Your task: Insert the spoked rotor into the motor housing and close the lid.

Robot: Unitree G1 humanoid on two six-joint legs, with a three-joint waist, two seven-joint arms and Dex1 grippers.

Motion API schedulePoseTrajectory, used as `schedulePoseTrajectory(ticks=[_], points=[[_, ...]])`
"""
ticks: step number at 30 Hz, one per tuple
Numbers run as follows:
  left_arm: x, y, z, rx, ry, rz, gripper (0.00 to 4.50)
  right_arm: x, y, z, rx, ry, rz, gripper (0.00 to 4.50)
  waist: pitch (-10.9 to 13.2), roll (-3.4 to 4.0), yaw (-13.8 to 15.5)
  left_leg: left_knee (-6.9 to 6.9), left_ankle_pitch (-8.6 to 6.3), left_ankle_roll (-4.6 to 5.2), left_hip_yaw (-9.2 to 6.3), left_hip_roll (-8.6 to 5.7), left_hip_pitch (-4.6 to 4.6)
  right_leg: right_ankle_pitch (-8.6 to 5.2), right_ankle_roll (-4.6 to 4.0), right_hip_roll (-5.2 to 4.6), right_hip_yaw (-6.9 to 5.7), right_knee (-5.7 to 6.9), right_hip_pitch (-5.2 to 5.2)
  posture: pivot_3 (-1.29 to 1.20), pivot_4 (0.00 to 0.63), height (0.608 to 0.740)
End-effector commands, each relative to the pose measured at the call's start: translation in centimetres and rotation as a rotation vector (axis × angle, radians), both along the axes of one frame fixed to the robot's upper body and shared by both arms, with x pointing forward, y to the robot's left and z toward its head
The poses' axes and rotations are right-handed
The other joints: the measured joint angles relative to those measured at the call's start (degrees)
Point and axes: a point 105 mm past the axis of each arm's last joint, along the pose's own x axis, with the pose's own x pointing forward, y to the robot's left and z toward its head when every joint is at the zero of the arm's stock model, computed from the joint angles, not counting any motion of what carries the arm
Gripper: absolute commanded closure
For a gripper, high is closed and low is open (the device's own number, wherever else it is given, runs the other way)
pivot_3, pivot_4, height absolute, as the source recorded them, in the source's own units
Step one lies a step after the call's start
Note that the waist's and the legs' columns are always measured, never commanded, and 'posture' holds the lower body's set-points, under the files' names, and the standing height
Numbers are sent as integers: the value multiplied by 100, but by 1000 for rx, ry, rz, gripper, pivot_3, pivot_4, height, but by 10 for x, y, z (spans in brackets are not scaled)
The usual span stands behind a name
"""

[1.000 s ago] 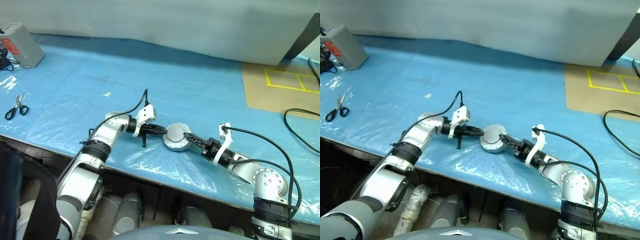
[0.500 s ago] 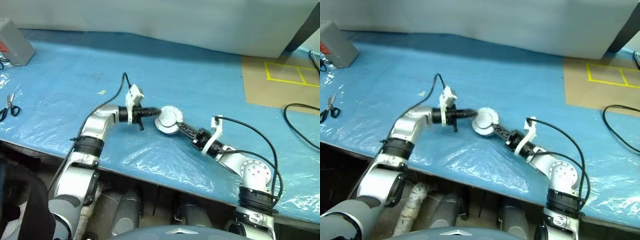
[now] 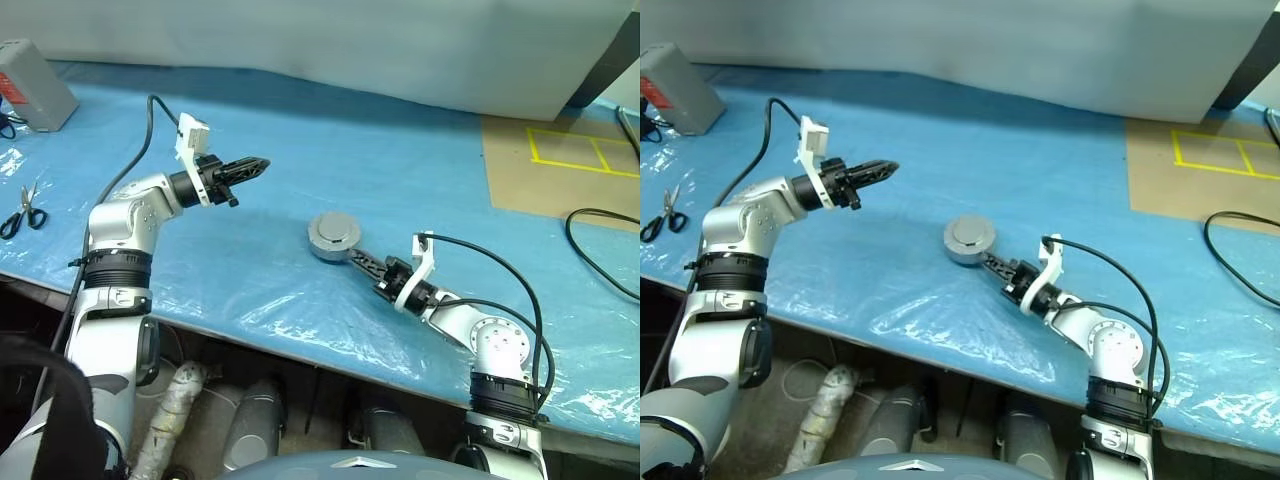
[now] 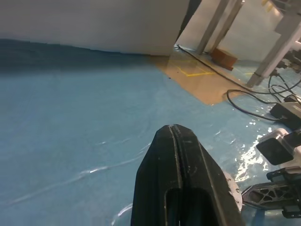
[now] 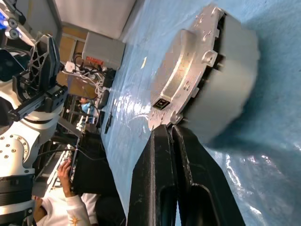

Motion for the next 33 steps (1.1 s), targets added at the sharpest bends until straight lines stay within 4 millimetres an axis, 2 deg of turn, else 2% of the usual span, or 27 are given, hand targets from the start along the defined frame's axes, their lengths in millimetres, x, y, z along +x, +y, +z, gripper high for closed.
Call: schedulePoseTrajectory(ticks=[1, 5, 9, 12, 14, 18, 20, 23, 27, 30, 33], points=[[-4, -4, 8, -11, -40, -12, 4500, 1, 1, 0, -13, -15, 5, 4439, 0, 0, -2, 0, -1, -1, 0, 0, 5, 0, 0, 0, 0, 0, 5, 0, 150, 740], [-9, -21, -10, 67, -41, -66, 4500, 4, -2, -4, -43, -19, -14, 4439, 0, -1, -2, 0, -5, -9, 0, 0, 20, 0, 0, 0, 0, -1, 20, 0, 150, 740], [-15, -42, -14, 74, -44, -144, 4500, 5, -14, 6, -102, -121, -76, 4439, 0, -2, 16, 4, -1, 0, -1, 0, 16, 0, 1, 0, 0, -1, 20, 0, 150, 740], [-13, -56, -21, 106, -57, -172, 4500, 6, -21, 9, -92, -134, -100, 3513, 0, -2, 17, 5, 3, 8, -1, 0, 16, 0, 1, 0, 0, -1, 20, 0, 150, 740], [-13, -72, -33, 157, -69, -216, 4500, 5, -20, 10, -90, -130, -79, 2923, 0, -2, 18, 5, 2, 13, -1, 0, 16, 0, 1, 0, -1, -1, 20, 0, 150, 740], [-7, -90, -53, 234, -80, -237, 4500, 6, -16, 13, -79, -120, -62, 1657, 1, -2, -8, 8, 0, 22, -1, 0, 18, 1, 3, 0, 0, -1, 23, 0, 150, 740], [1, -95, -67, 298, -82, -213, 4500, 7, -14, 14, -77, -118, -57, 1657, 1, -2, -17, 8, -2, 25, -2, 1, 18, 2, 3, 1, -1, 0, 22, 0, 150, 740], [21, -89, -85, 395, -81, -74, 4500, 7, -10, 18, -49, -115, -49, 1657, 1, -2, -15, 9, -5, 32, -3, 2, 18, 3, 5, 2, -2, 0, 22, 0, 150, 740], [36, -78, -85, 396, -80, 33, 4500, 7, -7, 20, -38, -108, -44, 1657, 0, -3, -10, 12, -8, 35, -7, 1, 17, 14, 25, 1, -3, -1, 24, 0, 150, 740], [37, -78, -87, 398, -88, 40, 4500, 7, -5, 18, -51, -98, -47, 1657, 0, -3, -7, 12, -9, 36, -7, 1, 13, 14, 24, 1, -3, -1, 22, 0, 150, 740], [28, -90, -90, 374, -95, -40, 4500, 10, -5, 16, -62, -88, -53, 1657, 1, -4, 5, 12, -8, 36, -7, 1, 10, 11, 19, 1, -4, 0, 20, 0, 150, 740]])
